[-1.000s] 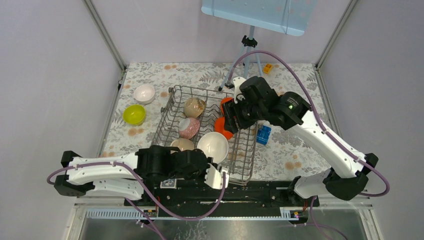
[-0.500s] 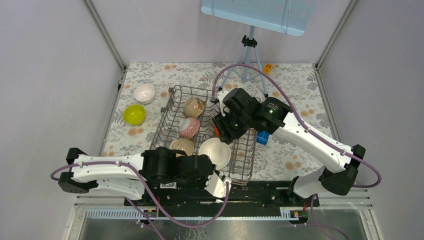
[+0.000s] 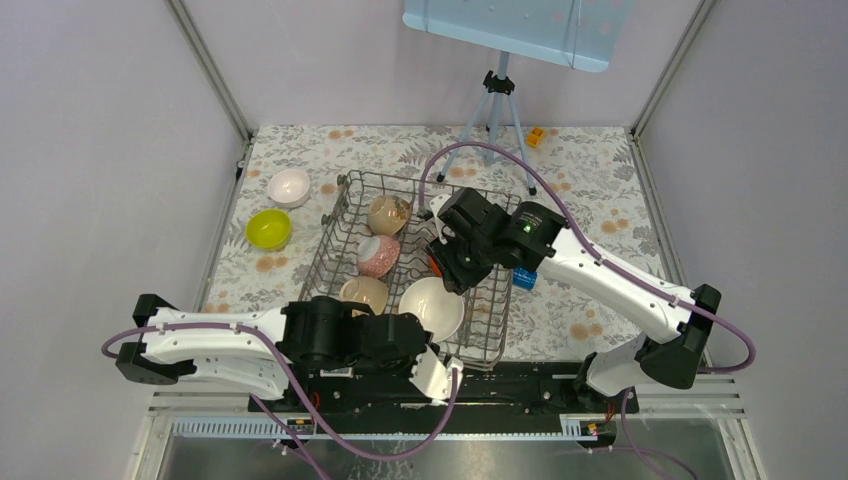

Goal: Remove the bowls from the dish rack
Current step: Place the bowl at the center of the board.

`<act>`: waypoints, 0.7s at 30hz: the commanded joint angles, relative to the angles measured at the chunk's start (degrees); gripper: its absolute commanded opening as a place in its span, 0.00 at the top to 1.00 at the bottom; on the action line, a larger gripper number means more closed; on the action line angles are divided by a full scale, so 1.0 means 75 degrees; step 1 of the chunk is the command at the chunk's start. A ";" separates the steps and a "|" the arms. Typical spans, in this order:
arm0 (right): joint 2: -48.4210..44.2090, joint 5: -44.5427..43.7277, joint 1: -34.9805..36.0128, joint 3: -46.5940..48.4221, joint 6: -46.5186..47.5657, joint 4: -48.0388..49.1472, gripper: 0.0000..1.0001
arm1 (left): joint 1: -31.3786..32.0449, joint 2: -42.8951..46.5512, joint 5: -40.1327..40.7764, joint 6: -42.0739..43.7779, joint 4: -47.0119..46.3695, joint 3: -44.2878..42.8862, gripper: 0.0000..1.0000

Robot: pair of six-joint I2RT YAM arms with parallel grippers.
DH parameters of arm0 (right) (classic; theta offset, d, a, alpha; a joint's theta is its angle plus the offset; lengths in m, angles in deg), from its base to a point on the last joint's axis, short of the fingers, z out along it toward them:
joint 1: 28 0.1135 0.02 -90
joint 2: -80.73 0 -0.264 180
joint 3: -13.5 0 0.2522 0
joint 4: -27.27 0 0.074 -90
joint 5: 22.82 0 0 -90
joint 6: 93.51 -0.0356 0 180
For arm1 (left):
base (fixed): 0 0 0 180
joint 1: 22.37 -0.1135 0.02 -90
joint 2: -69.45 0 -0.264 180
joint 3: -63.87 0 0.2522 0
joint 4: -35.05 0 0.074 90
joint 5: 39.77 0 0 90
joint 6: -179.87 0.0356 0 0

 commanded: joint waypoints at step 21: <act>-0.0307 -0.0165 0.0208 -0.0437 -0.0472 0.0520 1.00 | 0.0068 0.0429 0.1174 -0.0755 -0.1158 0.0052 0.64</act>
